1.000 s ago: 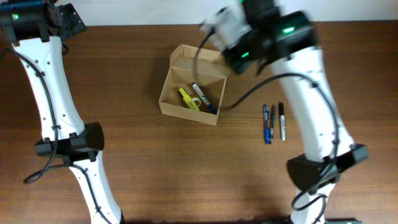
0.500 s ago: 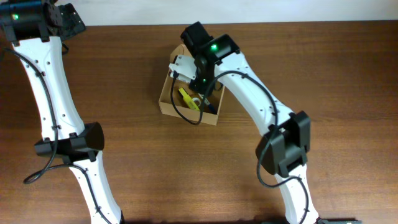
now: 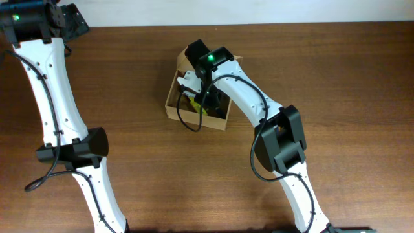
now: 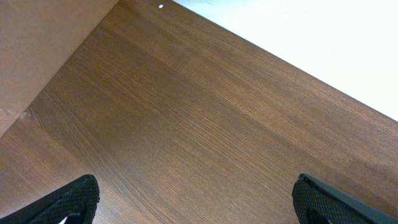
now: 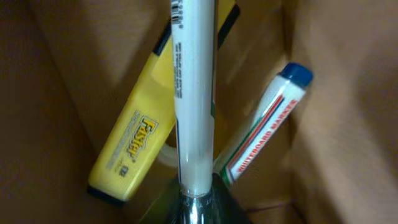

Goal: Pack container
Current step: 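Place the second whiteboard marker into the box and release, then move the right gripper down over the pens and Sharpie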

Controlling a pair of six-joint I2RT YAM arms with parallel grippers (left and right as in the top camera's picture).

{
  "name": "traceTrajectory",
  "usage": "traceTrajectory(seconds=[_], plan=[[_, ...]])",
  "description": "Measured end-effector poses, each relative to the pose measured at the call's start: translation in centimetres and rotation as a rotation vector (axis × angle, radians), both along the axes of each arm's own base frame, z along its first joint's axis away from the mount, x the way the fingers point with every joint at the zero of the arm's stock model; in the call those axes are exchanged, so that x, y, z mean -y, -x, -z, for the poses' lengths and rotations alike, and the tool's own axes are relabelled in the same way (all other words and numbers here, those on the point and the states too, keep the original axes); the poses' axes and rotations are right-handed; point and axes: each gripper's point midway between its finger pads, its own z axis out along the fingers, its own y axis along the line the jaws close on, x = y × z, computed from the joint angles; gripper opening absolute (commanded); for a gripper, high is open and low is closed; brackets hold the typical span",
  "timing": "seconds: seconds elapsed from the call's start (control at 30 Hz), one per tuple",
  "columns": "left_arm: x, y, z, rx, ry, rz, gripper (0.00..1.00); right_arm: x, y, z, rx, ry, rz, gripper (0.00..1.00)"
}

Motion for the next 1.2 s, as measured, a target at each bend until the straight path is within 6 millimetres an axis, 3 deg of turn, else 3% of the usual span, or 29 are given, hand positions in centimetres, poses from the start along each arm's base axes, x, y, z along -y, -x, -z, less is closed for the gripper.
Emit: traceTrajectory(seconds=[0.13, 0.2, 0.3, 0.33, 0.4, 0.6, 0.73, 0.8, 0.9, 1.03, 1.1, 1.2], plan=[[0.0, 0.0, 0.0, 0.0, 0.0, 0.0, 1.0, 0.7, 1.2, -0.3, -0.051, 0.025, 0.072, 0.26], [0.0, 0.0, 0.0, 0.0, 0.0, 0.0, 1.0, 0.9, 1.5, -0.9, -0.063, 0.03, 0.107, 0.43], [0.0, 0.0, 0.0, 0.0, 0.0, 0.0, 1.0, 0.9, 1.0, -3.0, -0.027, 0.018, 0.134, 0.42], [0.0, 0.0, 0.0, 0.001, 0.0, 0.0, 1.0, 1.0, 0.7, -4.0, -0.004, 0.014, 0.152, 0.37], [0.0, 0.0, 0.0, 0.0, 0.0, 0.0, 1.0, 1.3, 0.3, -6.6, 0.053, 0.007, 0.184, 0.28], [0.0, 0.0, 0.0, 0.0, 0.0, 0.0, 1.0, 4.1, 1.0, -17.8, 0.251, -0.083, 0.325, 0.26], [0.0, 0.0, 0.0, 0.0, 0.0, 0.0, 1.0, 7.9, 1.5, -24.5, 0.375, -0.176, 0.44, 0.28], [0.0, 0.0, 0.0, 0.0, 0.0, 0.0, 1.0, 10.9, 1.7, -26.3, 0.409, -0.195, 0.53, 0.33], [0.0, 0.0, 0.0, 0.0, 0.0, -0.001, 1.0, 15.3, 2.1, -25.5, 0.389, -0.166, 0.665, 0.35], [0.0, 0.0, 0.0, 0.0, 0.0, 0.0, 1.0, 21.0, 3.5, -19.0, 0.201, -0.047, 0.869, 0.43], [0.0, 0.0, 0.0, 0.0, 0.0, 0.0, 1.0, 22.4, 4.3, -15.0, 0.099, -0.015, 0.953, 0.44], [0.0, 0.0, 0.0, 0.0, 0.0, 0.0, 1.0, 22.6, 4.6, -10.7, 0.02, -0.027, 1.004, 0.44]])
